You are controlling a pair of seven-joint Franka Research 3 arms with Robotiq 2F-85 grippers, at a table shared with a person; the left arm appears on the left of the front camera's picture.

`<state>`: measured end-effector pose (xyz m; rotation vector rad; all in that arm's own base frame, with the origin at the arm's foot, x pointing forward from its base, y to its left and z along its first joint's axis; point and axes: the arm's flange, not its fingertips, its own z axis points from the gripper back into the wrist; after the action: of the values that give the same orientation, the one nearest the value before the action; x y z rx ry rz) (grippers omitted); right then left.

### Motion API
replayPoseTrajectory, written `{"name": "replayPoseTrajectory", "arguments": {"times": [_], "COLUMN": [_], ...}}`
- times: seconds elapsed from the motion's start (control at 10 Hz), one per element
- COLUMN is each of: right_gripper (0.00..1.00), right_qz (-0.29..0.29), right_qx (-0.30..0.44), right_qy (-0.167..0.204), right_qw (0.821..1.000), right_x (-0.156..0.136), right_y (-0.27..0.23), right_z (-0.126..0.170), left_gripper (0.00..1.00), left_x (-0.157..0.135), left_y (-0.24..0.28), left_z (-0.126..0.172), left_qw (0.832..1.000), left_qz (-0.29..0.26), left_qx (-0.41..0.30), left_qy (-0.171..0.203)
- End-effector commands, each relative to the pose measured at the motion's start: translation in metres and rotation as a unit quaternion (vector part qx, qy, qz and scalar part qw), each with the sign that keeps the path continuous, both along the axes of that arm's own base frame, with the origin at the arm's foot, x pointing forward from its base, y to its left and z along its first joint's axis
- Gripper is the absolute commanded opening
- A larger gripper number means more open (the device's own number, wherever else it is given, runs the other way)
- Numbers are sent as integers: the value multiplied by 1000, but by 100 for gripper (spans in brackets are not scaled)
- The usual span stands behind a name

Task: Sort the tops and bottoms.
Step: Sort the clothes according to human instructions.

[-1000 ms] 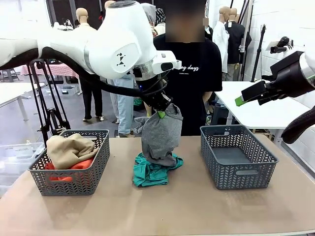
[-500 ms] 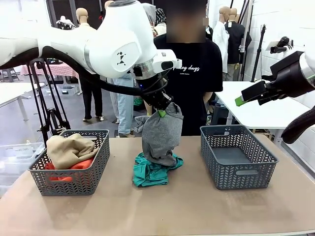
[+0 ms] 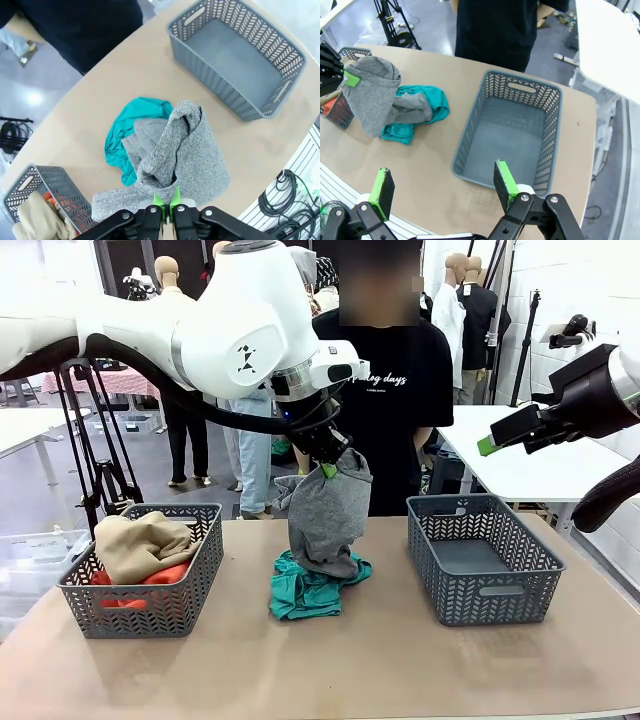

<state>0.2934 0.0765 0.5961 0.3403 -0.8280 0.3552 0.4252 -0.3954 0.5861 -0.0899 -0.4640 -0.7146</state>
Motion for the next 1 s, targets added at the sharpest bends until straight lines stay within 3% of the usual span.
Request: {"name": "replayPoseTrajectory", "arguments": {"times": [0.0, 0.9], "right_gripper": [100, 100], "right_qz": [-4, -4], "right_qx": [5, 5], "right_qy": [3, 3], "right_qw": [1000, 1000], "right_x": [0, 0], "right_y": [0, 0], "right_z": [-3, -3], "left_gripper": [0, 0], "left_x": [-1, -1], "left_y": [1, 1], "left_z": [5, 5], "left_qw": [1000, 1000], "left_qz": [3, 3], "left_qx": [-4, -4], "left_qy": [5, 5]}}
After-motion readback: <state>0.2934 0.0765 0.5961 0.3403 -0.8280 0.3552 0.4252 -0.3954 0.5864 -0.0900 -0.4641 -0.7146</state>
